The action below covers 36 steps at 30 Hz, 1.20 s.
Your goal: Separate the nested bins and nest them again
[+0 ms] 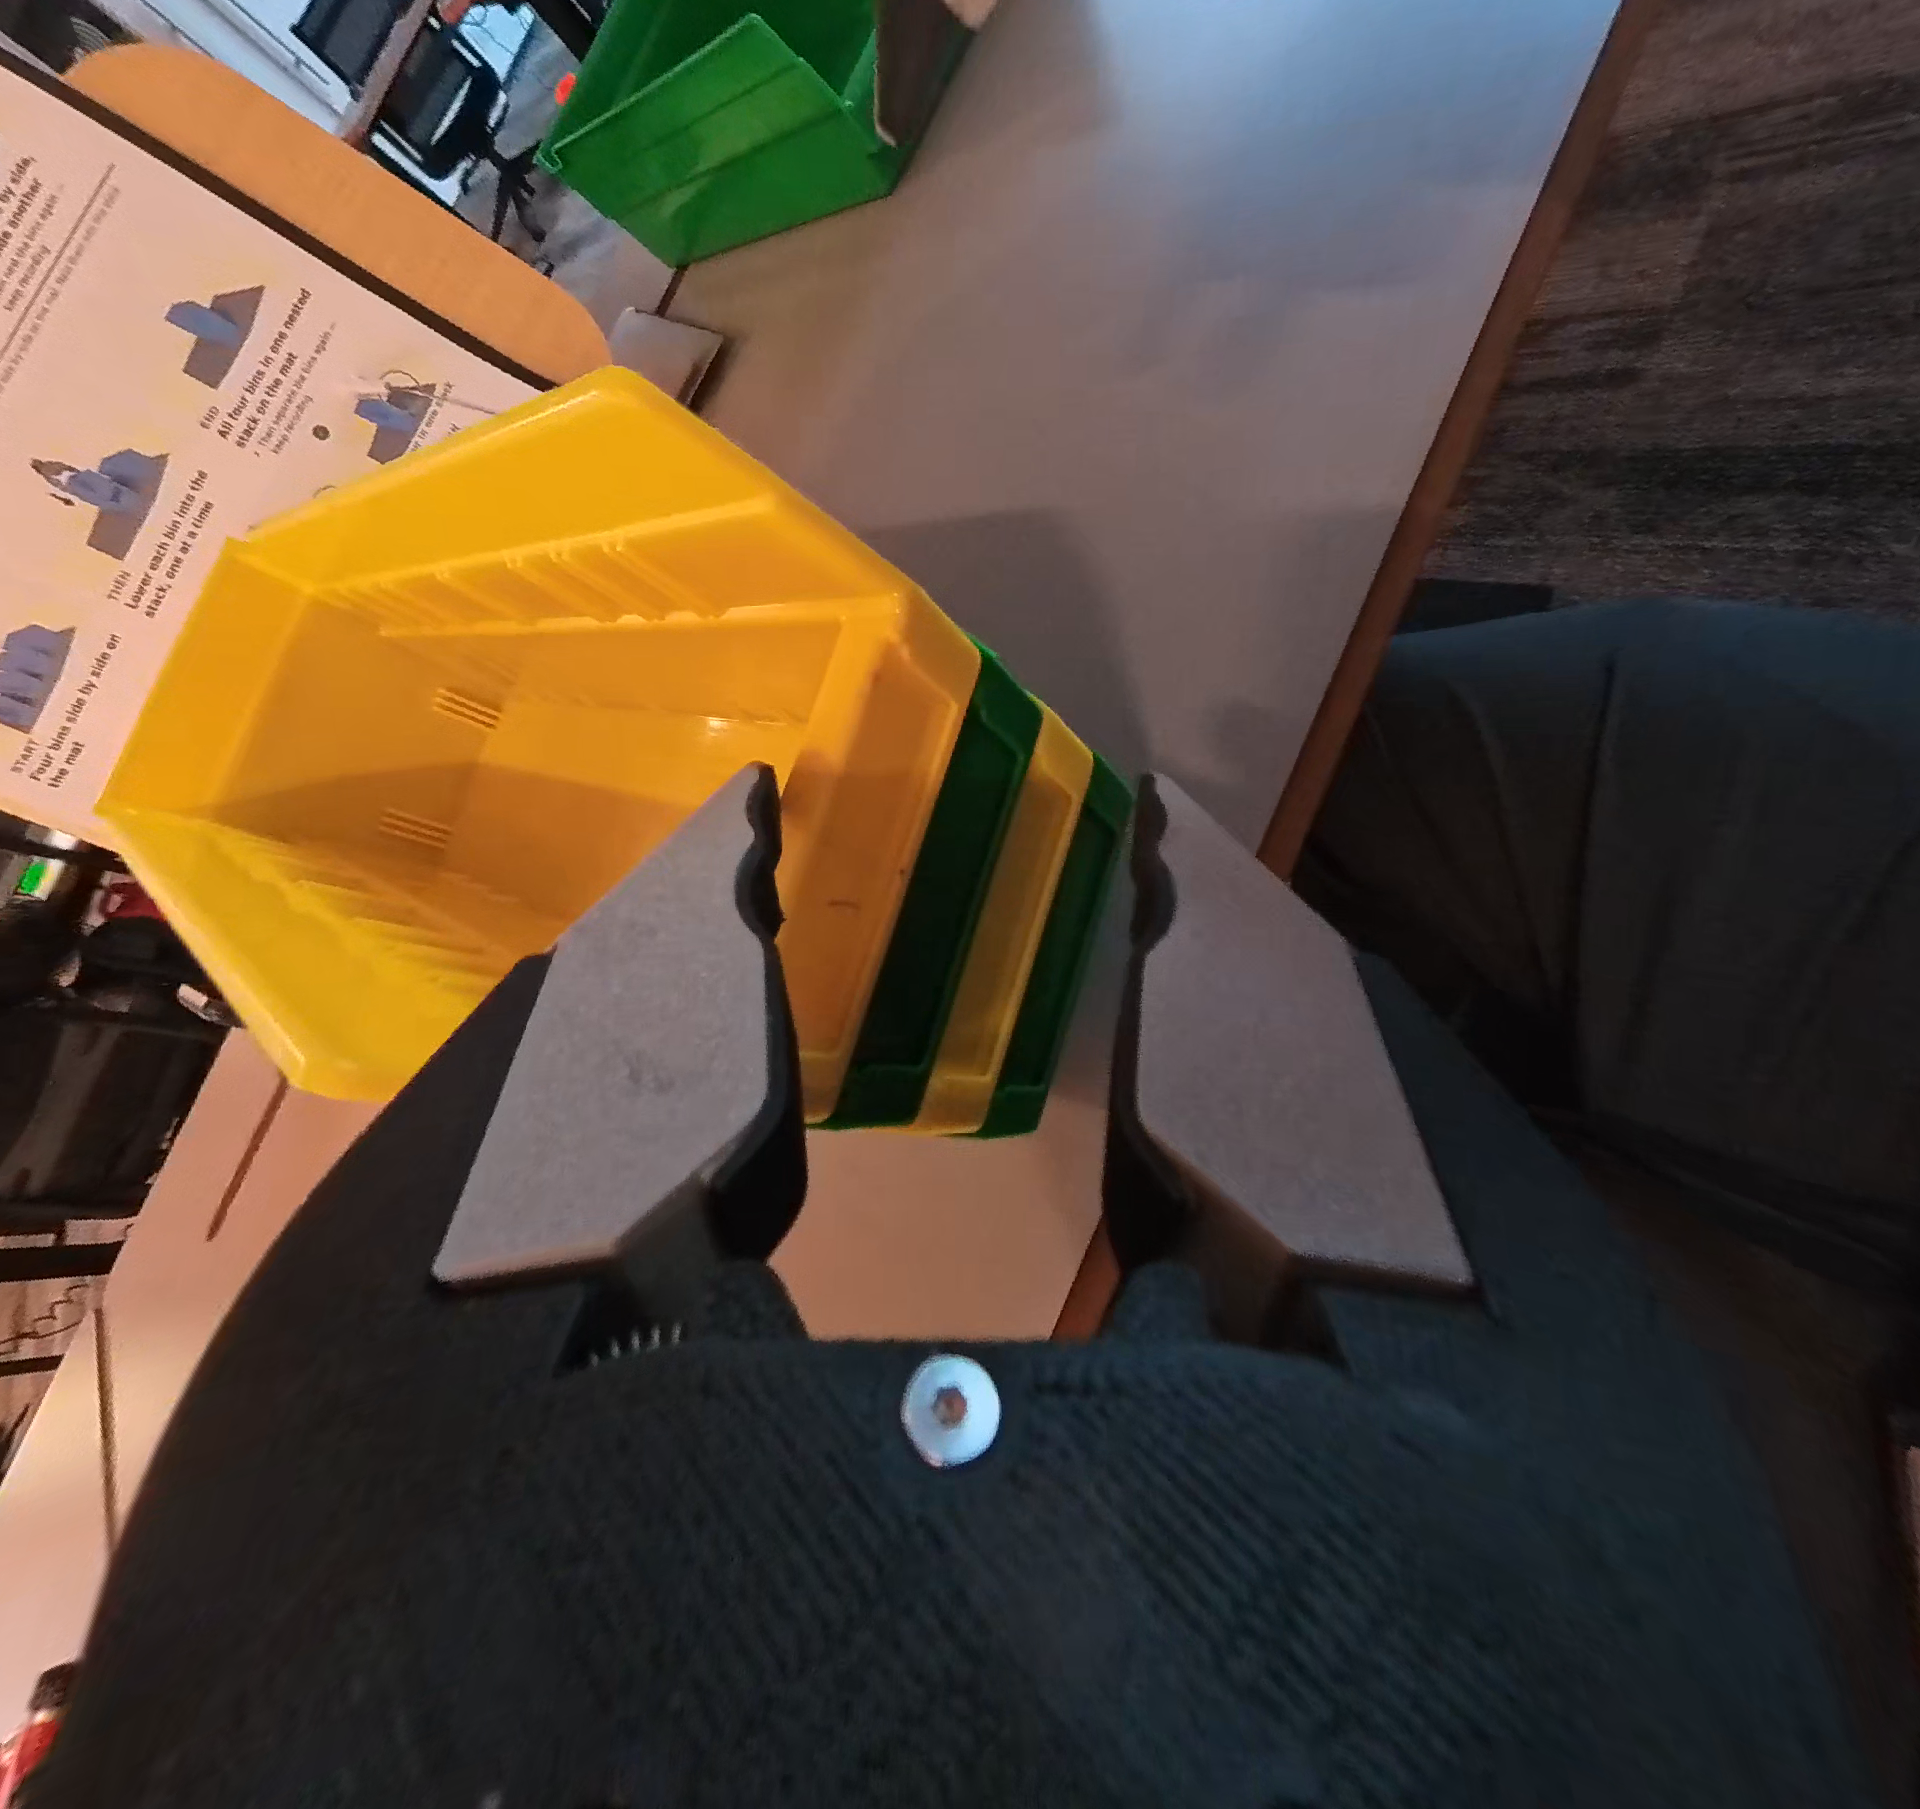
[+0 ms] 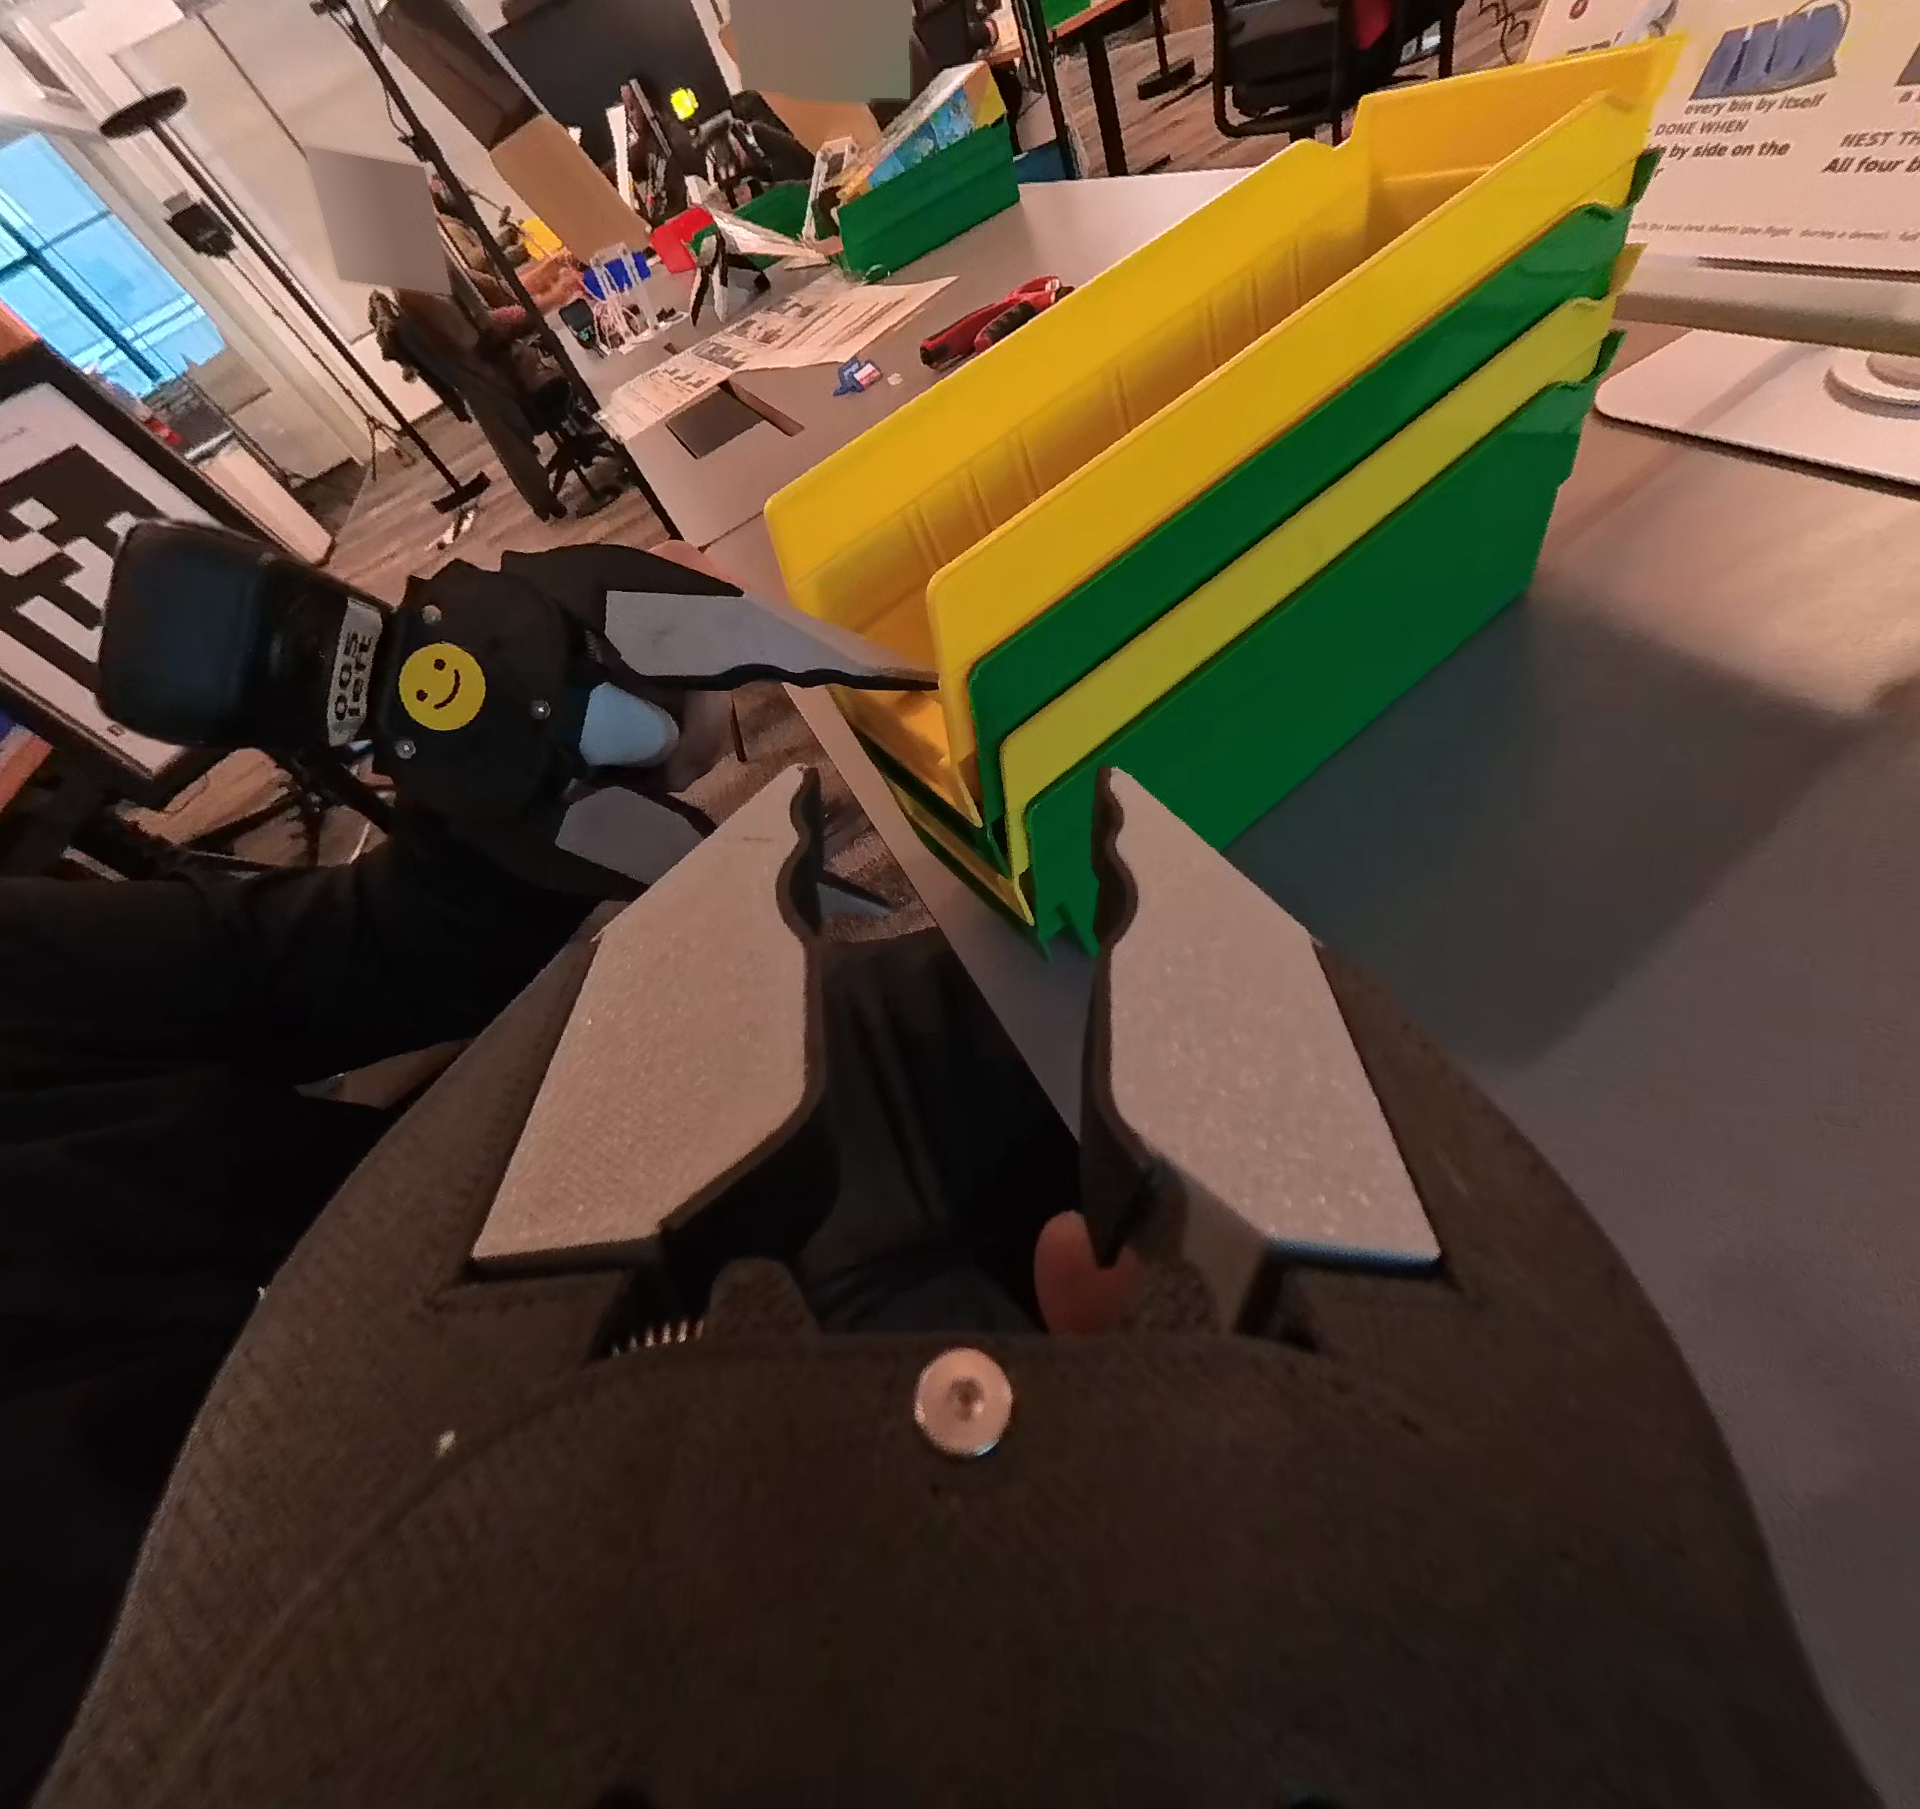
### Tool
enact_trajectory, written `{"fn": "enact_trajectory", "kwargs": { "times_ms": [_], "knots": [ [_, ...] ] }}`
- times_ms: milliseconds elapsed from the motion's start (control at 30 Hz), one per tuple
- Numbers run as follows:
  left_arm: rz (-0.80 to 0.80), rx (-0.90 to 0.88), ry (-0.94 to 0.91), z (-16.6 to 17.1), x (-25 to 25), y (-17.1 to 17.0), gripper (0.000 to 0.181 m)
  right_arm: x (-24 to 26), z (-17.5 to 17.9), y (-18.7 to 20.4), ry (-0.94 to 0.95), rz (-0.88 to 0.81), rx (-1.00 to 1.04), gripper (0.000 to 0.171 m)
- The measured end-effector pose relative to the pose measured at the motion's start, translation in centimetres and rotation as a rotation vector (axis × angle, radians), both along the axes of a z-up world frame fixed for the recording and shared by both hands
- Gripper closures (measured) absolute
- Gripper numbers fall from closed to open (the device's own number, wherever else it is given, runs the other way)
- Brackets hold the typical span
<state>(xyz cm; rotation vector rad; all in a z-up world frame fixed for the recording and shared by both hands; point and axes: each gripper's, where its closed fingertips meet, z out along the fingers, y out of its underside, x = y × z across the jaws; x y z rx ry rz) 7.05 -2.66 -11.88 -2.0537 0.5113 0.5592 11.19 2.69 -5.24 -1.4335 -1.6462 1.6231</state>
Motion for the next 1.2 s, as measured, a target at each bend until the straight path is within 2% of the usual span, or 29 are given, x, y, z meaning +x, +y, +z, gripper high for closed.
{"fn": "enact_trajectory", "kwargs": {
  "times_ms": [200,233,300,367,433,500,533,600,800,933,1000,1200],
  "knots": [
    [-0.006,-0.006,0.005,0.0,0.0,-0.1,0.114,-0.1,-0.2,-0.1,-0.008,0.0,0.003,0.122],
    [-0.006,-0.005,0.005,0.0,0.0,-0.1,0.114,-0.2,-0.3,-0.1,-0.01,0.001,0.005,0.124],
    [-0.006,-0.004,0.007,0.0,0.0,-0.1,0.115,-0.3,-0.7,0.2,-0.026,-0.021,0.02,0.139],
    [-0.004,-0.002,0.006,0.1,-0.1,-0.1,0.116,-0.6,-1.2,0.7,-0.042,-0.056,0.051,0.14],
    [-0.005,-0.002,0.003,0.1,-0.1,-0.1,0.117,-0.8,-1.2,0.7,-0.04,-0.06,0.055,0.114],
    [-0.005,-0.002,0.004,0.1,-0.1,-0.1,0.117,-0.4,-0.8,-0.3,-0.016,0.008,0.027,0.089],
    [-0.004,-0.002,0.005,0.1,-0.1,-0.1,0.117,-0.4,-0.5,-0.4,-0.007,0.019,0.003,0.09],
    [-0.004,-0.001,0.004,0.1,-0.1,-0.1,0.117,-0.3,0.0,-0.2,0.017,0.015,-0.023,0.075],
    [-0.001,0.007,0.014,0.1,-0.1,0.1,0.118,-0.1,1.6,1.3,0.087,-0.043,-0.096,0.069],
    [-0.012,0.004,-0.042,0.3,0.4,0.3,0.115,0.2,2.1,1.5,0.106,-0.038,-0.126,0.065],
    [-0.039,0.051,-0.098,1.6,0.9,0.3,0.131,0.3,2.1,1.6,0.106,-0.044,-0.123,0.065],
    [-0.044,0.255,-0.161,7.7,0.2,-1.9,0.128,0.2,2.6,3.5,0.138,-0.15,-0.128,0.059]
  ]
}}
